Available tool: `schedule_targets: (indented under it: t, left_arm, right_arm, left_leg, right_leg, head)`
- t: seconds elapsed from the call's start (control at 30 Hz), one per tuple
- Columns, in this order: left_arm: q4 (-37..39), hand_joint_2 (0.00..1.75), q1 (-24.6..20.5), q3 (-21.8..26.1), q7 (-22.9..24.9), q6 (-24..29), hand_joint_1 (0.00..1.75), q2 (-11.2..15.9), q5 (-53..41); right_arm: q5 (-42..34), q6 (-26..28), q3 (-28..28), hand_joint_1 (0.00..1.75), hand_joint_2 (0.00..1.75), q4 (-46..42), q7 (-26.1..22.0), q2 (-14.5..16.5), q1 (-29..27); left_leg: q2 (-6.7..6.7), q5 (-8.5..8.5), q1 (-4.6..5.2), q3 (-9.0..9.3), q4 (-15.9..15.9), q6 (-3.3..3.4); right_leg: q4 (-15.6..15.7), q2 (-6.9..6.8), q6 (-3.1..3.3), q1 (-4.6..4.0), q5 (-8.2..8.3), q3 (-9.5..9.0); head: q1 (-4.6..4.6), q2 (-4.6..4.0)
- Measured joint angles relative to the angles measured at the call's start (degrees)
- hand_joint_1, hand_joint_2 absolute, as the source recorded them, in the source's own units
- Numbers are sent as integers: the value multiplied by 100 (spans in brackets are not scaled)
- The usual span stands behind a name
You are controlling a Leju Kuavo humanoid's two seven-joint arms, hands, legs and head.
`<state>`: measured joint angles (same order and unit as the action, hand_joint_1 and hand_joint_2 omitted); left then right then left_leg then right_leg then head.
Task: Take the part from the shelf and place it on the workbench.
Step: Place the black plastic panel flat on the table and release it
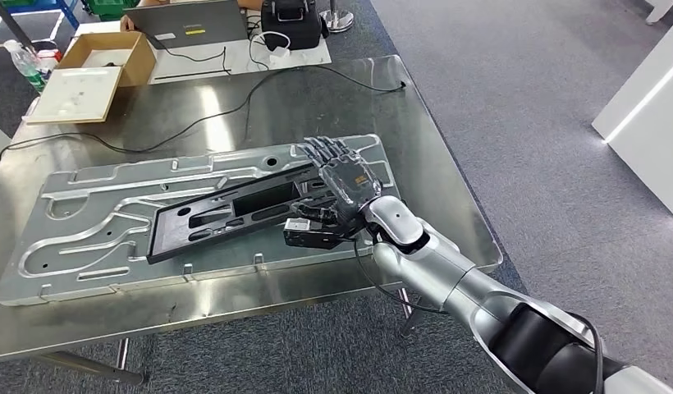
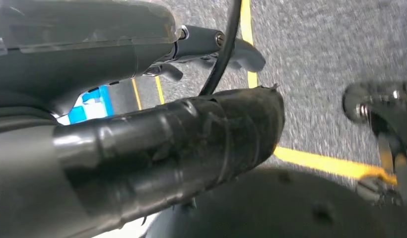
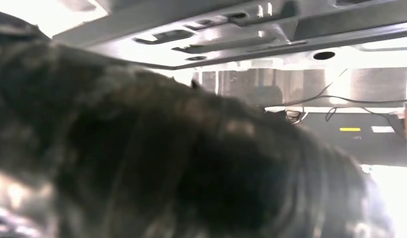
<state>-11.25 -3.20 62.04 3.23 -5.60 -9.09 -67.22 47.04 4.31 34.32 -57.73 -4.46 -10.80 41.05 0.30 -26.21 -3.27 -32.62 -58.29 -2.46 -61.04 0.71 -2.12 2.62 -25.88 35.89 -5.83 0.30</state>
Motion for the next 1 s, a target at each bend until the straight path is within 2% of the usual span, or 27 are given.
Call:
schedule_targets:
  t: [0.07, 0.1, 0.2, 0.23, 0.27, 0.3, 0.37, 0.4, 0.43, 0.5, 0.53, 0.57, 0.6, 0.63, 0.7, 0.73, 0.77, 0.8, 0.83, 0.87, 0.9, 0.93, 0.97, 1.0]
  left_arm:
    - [3, 0, 2, 7, -3, 3, 0, -13, 2]
    - [4, 0, 1, 11, -4, 5, 0, -17, 3]
    - [5, 0, -5, 28, -13, 12, 0, -20, 8]
    - [5, 0, -5, 35, -17, 13, 0, -19, 9]
    - [5, 0, -5, 42, -22, 15, 0, -19, 9]
    - [5, 0, -5, 49, -25, 16, 0, -19, 9]
    - [4, 0, -10, 65, -29, 18, 0, -10, 9]
    - [4, 0, -15, 72, -31, 19, 0, -8, 9]
    - [3, 0, -19, 78, -31, 20, 0, -5, 9]
    - [3, 0, -24, 87, -33, 22, 0, -10, 9]
    - [4, 0, -23, 92, -34, 24, 0, -15, 9]
    - [5, 0, -24, 98, -33, 24, 0, -20, 9]
    - [7, 0, -23, 104, -32, 25, 0, -25, 9]
    - [8, 0, -22, 111, -31, 30, 0, -30, 9]
    - [8, 0, -17, 124, -31, 39, 0, -28, 9]
    - [8, 0, -14, 129, -31, 43, 0, -28, 9]
    - [8, 0, -13, 132, -31, 42, 0, -29, 9]
    - [8, 0, -13, 135, -31, 42, 0, -31, 8]
    - [8, 0, -13, 137, -30, 42, 0, -33, 8]
    - [8, 0, -16, 138, -29, 42, 0, -35, 7]
    - [8, 0, -17, 139, -27, 43, 0, -37, 4]
    - [8, 0, -15, 139, -25, 48, 0, -38, 2]
    - [8, 0, -14, 140, -23, 52, 0, -39, -1]
    - [8, 0, -10, 140, -21, 59, 0, -39, -6]
  right_arm:
    - [-33, -55, 68, 0, 0, -256, -7, 18, -4]
    - [-50, -77, 111, 0, 0, -392, -7, 31, -3]
    - [-89, -122, 270, 0, 0, -784, -5, 53, -31]
    - [-97, -131, 329, 0, 0, -901, -4, 54, -50]
    - [-103, -140, 386, 0, 0, -1015, -4, 54, -65]
    - [-108, -146, 440, 0, 0, -1122, -3, 53, -74]
    - [-119, -149, 527, 0, 0, -1325, 4, 54, -81]
    - [-124, -150, 561, 0, 0, -1418, 9, 50, -84]
    - [-130, -151, 592, 0, 0, -1499, 15, 48, -86]
    - [-142, -155, 658, 0, 0, -1633, 26, 42, -90]
    - [-147, -157, 689, 0, 0, -1680, 29, 38, -91]
    - [-149, -160, 717, 0, 0, -1724, 31, 33, -96]
    - [-149, -162, 738, 0, 0, -1761, 34, 27, -99]
    - [-149, -166, 757, 0, 0, -1793, 37, 16, -103]
    - [-149, -178, 796, 0, 0, -1843, 42, 0, -120]
    - [-149, -182, 816, 0, 0, -1853, 42, -7, -135]
    - [-149, -185, 837, 0, 0, -1861, 42, -10, -151]
    - [-149, -186, 854, 0, 0, -1871, 42, -14, -163]
    - [-149, -186, 868, 0, 0, -1886, 42, -17, -168]
    - [-149, -185, 880, 0, 0, -1911, 43, -21, -166]
    - [-149, -185, 891, 0, 0, -1941, 44, -23, -160]
    - [-149, -182, 905, 0, 0, -1971, 46, -27, -157]
    - [-149, -179, 920, 0, 0, -2000, 51, -39, -154]
    - [-149, -176, 937, 0, 0, -2022, 56, -53, -156]
  left_leg:
    - [1, -101, -22, -53, -89, -39]
    - [2, -260, -21, -131, -269, -34]
    - [0, -940, 56, -528, -1344, 30]
    - [0, -1053, 91, -593, -1593, 65]
    - [-1, -1055, 127, -548, -1626, 115]
    - [-3, -960, 168, -381, -1419, 182]
    - [-9, -720, 268, 139, -622, 356]
    - [-5, -627, 314, 331, -285, 416]
    - [-2, -573, 352, 433, -82, 453]
    - [4, -470, 397, 425, 8, 474]
    - [8, -392, 384, 409, 44, 489]
    - [18, -301, 367, 385, 93, 512]
    - [32, -201, 344, 345, 141, 538]
    - [49, -105, 322, 284, 172, 555]
    - [68, 39, 322, 110, 171, 568]
    - [73, 101, 322, 13, 157, 558]
    - [76, 161, 320, -85, 139, 547]
    - [79, 214, 317, -181, 114, 530]
    - [79, 260, 312, -273, 80, 512]
    - [80, 298, 309, -353, 37, 488]
    - [78, 328, 314, -418, -9, 460]
    - [76, 359, 318, -456, -38, 426]
    - [72, 394, 322, -475, -54, 388]
    - [63, 434, 324, -483, -51, 350]
  right_leg:
    - [-3, -5, 118, -14, 49, 59]
    - [5, -7, 176, -21, 81, 91]
    - [12, -20, 302, -103, 182, 221]
    - [11, -25, 329, -141, 220, 270]
    - [11, -28, 348, -179, 261, 318]
    - [11, -24, 360, -214, 305, 365]
    - [12, -16, 367, -264, 399, 439]
    - [19, -16, 353, -274, 443, 455]
    - [32, -24, 328, -271, 487, 460]
    - [101, -41, 255, -250, 588, 445]
    - [136, -47, 221, -246, 630, 444]
    - [130, -46, 193, -246, 579, 462]
    - [38, -44, 169, -247, 418, 503]
    - [-176, -43, 145, -240, 150, 570]
    - [-870, -44, 93, -207, -440, 721]
    - [-1196, -45, 68, -192, -587, 755]
    - [-1384, -47, 48, -181, -596, 714]
    - [-1372, -51, 37, -175, -496, 574]
    - [-1165, -57, 33, -171, -363, 336]
    - [-796, -64, 41, -170, -303, 19]
    - [-380, -70, 60, -182, -322, -288]
    - [-70, -72, 90, -197, -376, -505]
    - [130, -71, 124, -214, -442, -625]
    - [203, -70, 163, -236, -446, -646]
  head:
    - [2, -1]
    - [3, -1]
    - [4, -1]
    - [4, -2]
    - [4, -1]
    - [4, 0]
    - [3, 1]
    - [3, 0]
    - [7, 1]
    - [13, 0]
    - [16, 0]
    - [13, -2]
    - [13, -3]
    - [11, -4]
    - [11, -4]
    - [10, -4]
    - [11, -4]
    - [11, -4]
    - [11, -4]
    - [12, -3]
    - [12, -3]
    - [12, -2]
    - [13, -2]
    - [11, -2]
